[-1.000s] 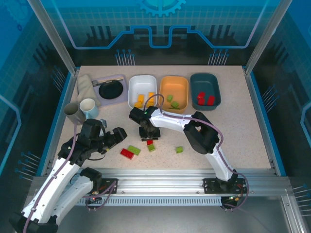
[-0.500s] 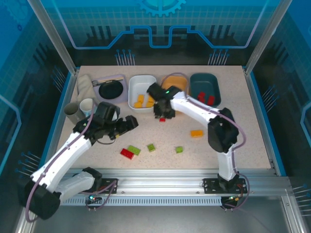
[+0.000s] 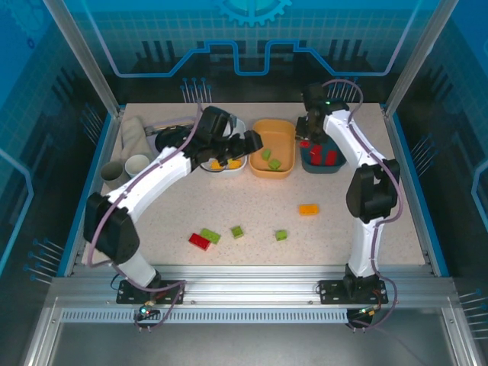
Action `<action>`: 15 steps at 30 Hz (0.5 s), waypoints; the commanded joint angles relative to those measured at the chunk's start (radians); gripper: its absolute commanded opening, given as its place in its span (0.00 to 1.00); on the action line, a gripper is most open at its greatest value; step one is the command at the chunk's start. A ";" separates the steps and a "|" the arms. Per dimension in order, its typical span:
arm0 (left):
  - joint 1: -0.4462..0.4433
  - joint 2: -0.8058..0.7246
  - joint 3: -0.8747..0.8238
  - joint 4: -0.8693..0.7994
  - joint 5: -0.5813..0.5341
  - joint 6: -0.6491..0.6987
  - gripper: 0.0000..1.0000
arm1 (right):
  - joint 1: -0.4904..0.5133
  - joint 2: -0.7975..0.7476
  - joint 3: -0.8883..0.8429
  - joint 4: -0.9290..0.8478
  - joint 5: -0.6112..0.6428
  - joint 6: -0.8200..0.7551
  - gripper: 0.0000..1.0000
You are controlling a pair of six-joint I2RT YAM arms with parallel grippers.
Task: Sort the legos into containers by color
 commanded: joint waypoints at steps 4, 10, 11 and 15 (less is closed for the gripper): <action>-0.015 0.170 0.205 -0.004 0.053 0.034 0.93 | -0.088 0.208 0.227 -0.034 -0.095 -0.072 0.25; -0.019 0.295 0.344 0.011 0.082 0.029 0.93 | -0.149 0.383 0.415 -0.042 -0.170 -0.087 0.27; -0.020 0.311 0.363 0.013 0.082 0.030 0.93 | -0.155 0.409 0.442 -0.045 -0.183 -0.092 0.28; -0.023 0.355 0.415 0.008 0.075 0.029 0.93 | -0.174 0.496 0.527 -0.084 -0.206 -0.096 0.29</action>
